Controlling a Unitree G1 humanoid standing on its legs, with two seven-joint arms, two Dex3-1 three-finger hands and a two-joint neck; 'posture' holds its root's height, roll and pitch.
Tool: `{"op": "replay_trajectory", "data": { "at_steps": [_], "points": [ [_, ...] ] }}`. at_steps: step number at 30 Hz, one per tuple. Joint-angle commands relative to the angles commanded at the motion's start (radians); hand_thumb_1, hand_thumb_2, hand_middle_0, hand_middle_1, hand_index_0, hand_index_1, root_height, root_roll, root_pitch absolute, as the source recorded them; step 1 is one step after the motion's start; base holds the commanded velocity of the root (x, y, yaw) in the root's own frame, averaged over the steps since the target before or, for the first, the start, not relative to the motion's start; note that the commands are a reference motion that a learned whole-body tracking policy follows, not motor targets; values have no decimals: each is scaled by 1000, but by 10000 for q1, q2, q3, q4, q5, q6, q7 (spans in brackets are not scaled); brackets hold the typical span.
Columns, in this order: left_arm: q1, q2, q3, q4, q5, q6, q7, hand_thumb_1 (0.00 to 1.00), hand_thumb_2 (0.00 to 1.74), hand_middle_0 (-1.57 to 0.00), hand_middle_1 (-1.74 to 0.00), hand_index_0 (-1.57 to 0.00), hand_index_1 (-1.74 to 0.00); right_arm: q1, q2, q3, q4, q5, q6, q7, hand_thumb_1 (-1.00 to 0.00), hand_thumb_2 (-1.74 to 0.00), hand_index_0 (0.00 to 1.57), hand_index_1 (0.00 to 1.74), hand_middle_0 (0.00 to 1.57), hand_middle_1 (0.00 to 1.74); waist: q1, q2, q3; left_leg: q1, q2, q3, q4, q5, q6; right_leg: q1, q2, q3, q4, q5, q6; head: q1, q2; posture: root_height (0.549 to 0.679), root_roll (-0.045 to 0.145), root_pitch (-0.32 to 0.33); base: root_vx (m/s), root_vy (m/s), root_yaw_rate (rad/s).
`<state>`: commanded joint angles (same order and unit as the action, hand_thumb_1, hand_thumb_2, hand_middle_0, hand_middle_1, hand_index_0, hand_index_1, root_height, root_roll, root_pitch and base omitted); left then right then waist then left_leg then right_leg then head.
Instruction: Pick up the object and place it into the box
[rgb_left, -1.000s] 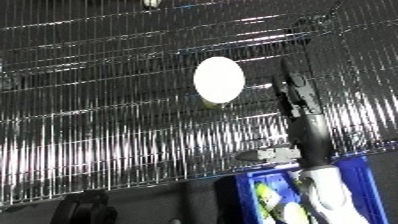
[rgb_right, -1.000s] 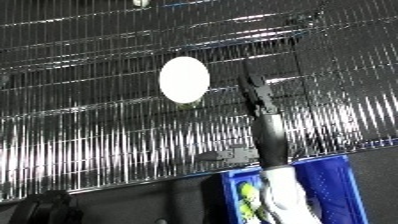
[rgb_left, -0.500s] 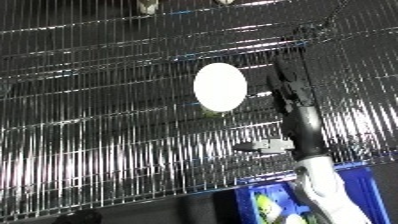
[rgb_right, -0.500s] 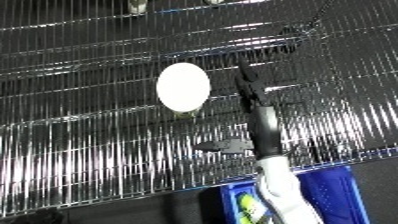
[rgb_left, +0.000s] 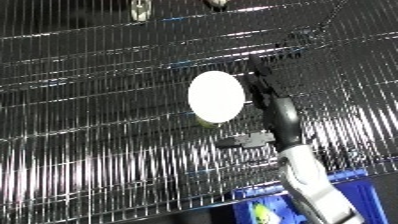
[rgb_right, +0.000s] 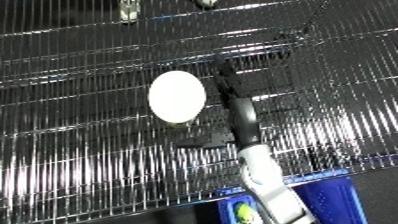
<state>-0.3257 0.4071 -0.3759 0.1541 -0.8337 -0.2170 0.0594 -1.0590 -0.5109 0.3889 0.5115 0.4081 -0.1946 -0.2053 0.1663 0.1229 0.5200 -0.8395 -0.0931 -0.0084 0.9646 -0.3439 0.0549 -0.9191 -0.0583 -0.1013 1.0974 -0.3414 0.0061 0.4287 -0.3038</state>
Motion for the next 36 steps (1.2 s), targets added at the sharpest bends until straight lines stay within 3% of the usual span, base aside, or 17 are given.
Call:
{"op": "replay_trajectory", "data": {
  "at_steps": [4,12,19,27,36],
  "points": [
    [-34,-26,-54,-65,-38,0,28,1000,1740,-1570,-1740,-1570,-1740,-375,197,154,208,100,122,58,0,0,0,0,0,0,80,73,0,-42,-35,0,-16,19,7,-41,-11,-7,22,-22,-20,156,85,585,49,205,-2,13,19],
    [-39,-106,-113,-123,-75,74,42,1000,1740,-1570,-1740,-1570,-1740,-751,655,270,298,276,325,273,-400,-696,628,696,628,696,159,127,0,-26,-53,1,-56,83,-11,-7,-48,-35,14,-16,-43,425,49,586,52,205,4,6,1],
    [-64,-176,-86,-64,-9,41,23,1000,1740,-1570,-1740,-1570,-1740,-795,765,346,350,5,467,251,-750,-1305,1178,1305,1178,1305,131,115,0,105,-47,41,-225,161,-37,113,-37,-21,-110,12,-64,431,58,588,55,203,-4,4,-14],
    [-21,-154,32,-36,104,-20,-12,1000,1740,-1570,-1740,-1570,-1740,-421,597,228,116,-176,228,-7,-750,-1305,1178,1305,1178,1305,-16,36,0,352,29,73,-519,261,-72,336,-8,8,-371,120,-39,361,157,593,54,199,-25,-16,-50],
    [148,-70,397,54,245,-197,-78,1000,1740,-1570,-1740,-1570,-1740,553,378,-337,-1324,-367,-187,-383,-750,-1305,1178,1305,1178,1305,-424,-159,0,808,168,159,-930,298,-138,723,130,169,-832,286,30,132,177,601,51,189,-33,-16,-114]
  ]
}}
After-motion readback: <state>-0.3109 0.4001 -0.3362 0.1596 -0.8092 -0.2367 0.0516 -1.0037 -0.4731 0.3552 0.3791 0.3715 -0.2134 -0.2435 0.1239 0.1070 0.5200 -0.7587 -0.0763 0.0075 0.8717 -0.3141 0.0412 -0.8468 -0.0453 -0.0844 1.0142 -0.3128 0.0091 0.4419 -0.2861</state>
